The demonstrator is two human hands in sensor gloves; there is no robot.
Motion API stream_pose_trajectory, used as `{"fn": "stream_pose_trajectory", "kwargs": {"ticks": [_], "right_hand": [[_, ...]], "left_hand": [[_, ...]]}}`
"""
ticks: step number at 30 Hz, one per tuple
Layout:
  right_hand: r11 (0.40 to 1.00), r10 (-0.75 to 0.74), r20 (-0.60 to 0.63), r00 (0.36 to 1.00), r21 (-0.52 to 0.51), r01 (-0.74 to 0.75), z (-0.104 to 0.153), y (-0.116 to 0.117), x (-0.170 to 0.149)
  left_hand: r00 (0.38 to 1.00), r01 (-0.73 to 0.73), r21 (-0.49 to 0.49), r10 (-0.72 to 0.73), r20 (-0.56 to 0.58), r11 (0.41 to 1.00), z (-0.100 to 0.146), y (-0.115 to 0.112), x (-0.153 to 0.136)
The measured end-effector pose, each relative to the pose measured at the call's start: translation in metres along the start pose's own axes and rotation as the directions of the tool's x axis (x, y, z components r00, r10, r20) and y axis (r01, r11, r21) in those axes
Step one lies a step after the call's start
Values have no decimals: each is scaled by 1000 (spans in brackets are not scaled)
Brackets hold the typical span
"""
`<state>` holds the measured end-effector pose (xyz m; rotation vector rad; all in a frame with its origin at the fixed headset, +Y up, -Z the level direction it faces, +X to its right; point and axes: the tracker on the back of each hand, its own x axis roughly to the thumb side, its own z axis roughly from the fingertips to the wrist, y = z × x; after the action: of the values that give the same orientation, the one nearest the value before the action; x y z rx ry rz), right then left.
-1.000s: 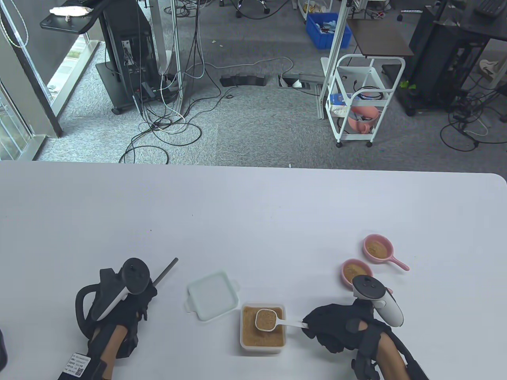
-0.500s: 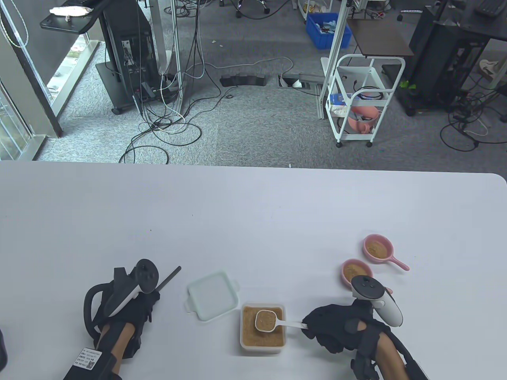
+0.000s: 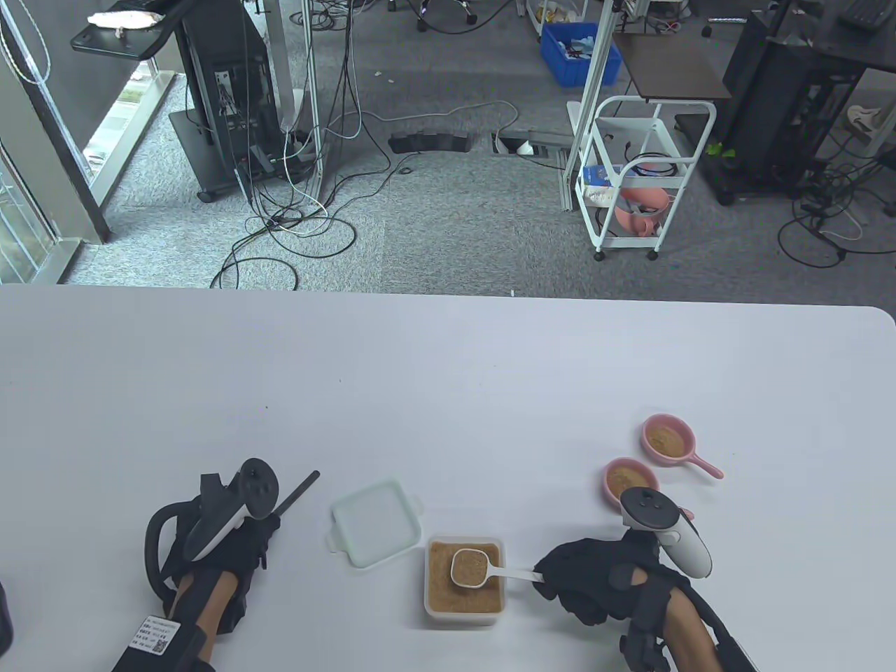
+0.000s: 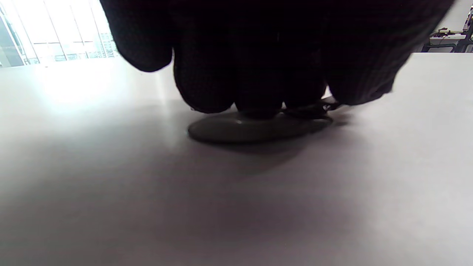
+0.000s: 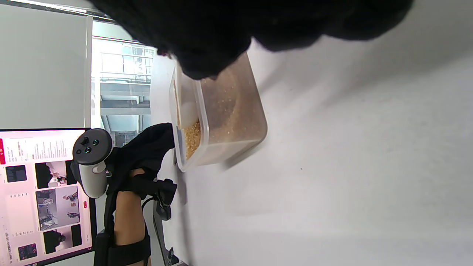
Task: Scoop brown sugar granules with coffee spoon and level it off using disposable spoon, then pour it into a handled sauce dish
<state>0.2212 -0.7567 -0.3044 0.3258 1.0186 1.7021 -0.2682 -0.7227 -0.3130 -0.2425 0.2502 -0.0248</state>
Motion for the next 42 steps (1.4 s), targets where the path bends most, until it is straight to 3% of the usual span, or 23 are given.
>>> {"fn": "stream_pose_trajectory", "kwargs": {"ticks": [9, 16, 22, 28, 33, 42], "right_hand": [[1000, -12, 22, 1000, -1, 12, 1, -1, 2], [1000, -24, 37, 999, -12, 24, 3, -3, 2], [999, -35, 52, 998, -22, 36, 5, -5, 3], [996, -60, 99, 993, -53, 65, 12, -10, 7], [988, -88, 149, 985, -115, 106, 22, -20, 10], [943, -150, 212, 966, -263, 204, 43, -39, 11]], "left_hand": [[997, -67, 76, 65, 33, 995, 11, 16, -2], [955, -242, 171, 204, 213, 955, 35, 31, 15], [844, -405, 115, 322, 429, 907, 58, 34, 42], [760, -382, 16, 305, 574, 924, 75, 27, 71], [759, -320, 6, 253, 599, 947, 80, 21, 84], [777, -307, -18, 262, 572, 951, 72, 15, 81]]}}
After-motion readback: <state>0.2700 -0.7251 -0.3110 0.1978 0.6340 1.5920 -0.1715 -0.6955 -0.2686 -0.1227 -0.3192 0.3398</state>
